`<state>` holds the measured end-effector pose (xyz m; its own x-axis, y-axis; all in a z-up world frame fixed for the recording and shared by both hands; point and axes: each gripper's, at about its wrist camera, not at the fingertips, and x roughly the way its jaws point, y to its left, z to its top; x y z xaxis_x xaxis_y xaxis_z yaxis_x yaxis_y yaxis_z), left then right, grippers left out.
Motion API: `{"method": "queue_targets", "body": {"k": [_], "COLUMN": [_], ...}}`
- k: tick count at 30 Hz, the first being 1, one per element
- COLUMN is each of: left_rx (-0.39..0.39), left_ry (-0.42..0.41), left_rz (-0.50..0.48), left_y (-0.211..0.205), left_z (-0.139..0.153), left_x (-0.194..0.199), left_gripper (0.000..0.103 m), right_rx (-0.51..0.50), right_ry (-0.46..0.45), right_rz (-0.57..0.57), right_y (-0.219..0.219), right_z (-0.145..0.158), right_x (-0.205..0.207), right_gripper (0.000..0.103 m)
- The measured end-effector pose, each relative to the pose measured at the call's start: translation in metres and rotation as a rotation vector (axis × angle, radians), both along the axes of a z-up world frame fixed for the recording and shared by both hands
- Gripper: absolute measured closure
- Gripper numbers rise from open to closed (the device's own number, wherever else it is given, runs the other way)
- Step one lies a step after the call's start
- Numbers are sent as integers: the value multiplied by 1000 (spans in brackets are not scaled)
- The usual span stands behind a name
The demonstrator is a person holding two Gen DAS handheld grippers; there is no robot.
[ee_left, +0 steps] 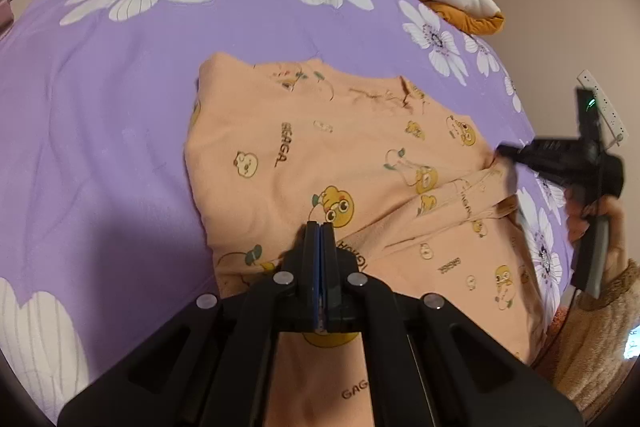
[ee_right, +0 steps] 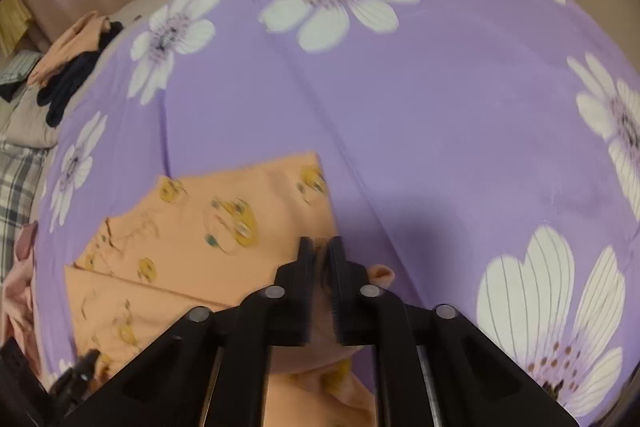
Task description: Fold small clothes
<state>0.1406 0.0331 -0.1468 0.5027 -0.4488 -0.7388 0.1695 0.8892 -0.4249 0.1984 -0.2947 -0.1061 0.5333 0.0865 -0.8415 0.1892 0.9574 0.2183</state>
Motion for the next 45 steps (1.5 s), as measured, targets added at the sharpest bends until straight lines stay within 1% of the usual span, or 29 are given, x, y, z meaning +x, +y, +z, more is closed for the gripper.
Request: {"method": "queue_targets", "body": {"k": [2,5,7,9,10,11,13,14,15,18,20,23,26,29,31,33,34,35,38,42,43,45], "left_rx": [-17,-36,-37,-30,-28,-24,-18,-17,-17,-26,-35,-42,-44,-34,-35,-45,-52,-60,-66,-65,-64,-65], "left_ry": [7,10,7,-2,-6,-7,-10,-9,-9,-1,6,12,13,7,7,13,19,23,27,29,29,30], "left_rz": [6,8,10,9,10,12,13,13,14,14,17,22,20,9,3,2,1,0,-1,0,0,-1], "left_y": [2,4,3,2,2,1,0,0,0,2,3,3,0,-5,-5,-3,-3,-2,-2,-2,-3,-3], "left_z": [0,0,1,1,1,1,1,1,1,1,0,0,1,3,3,2,1,1,1,1,1,1], "left_x": [0,-1,-1,-2,-2,-3,-4,-4,-4,-4,-3,-3,-5,-8,-7,-7,-6,-6,-6,-7,-7,-7], "left_gripper": [102,102,102,102,102,102,102,102,102,102,102,102,103,103,103,103,103,103,103,103,103,103], "right_rx": [-7,38,61,76,97,137,165,161,156,171,191,176,160,121,117,118,115,102,72,24,4,-66], "right_ry": [-57,-129,-169,-231,-264,-306,-377,-418,-433,-354,-276,-208,-151,-131,-125,-111,-109,-101,-52,16,37,68], "right_rz": [8,73,117,151,174,202,218,215,211,142,82,5,-35,-22,8,66,79,94,118,109,103,89], "right_y": [7,18,28,38,41,41,36,28,22,-5,-30,-52,-57,-42,-28,-1,7,24,58,97,108,121], "right_z": [16,44,62,83,92,101,109,109,105,74,43,22,15,25,31,37,37,39,31,15,8,-1], "right_x": [4,17,28,36,36,34,26,19,14,3,-9,-26,-35,-35,-30,-18,-14,-3,25,59,69,82], "right_gripper": [98,98,98,98,98,101,101,101,101,101,101,101,101,101,95,72,58,53,53,53,53,53]}}
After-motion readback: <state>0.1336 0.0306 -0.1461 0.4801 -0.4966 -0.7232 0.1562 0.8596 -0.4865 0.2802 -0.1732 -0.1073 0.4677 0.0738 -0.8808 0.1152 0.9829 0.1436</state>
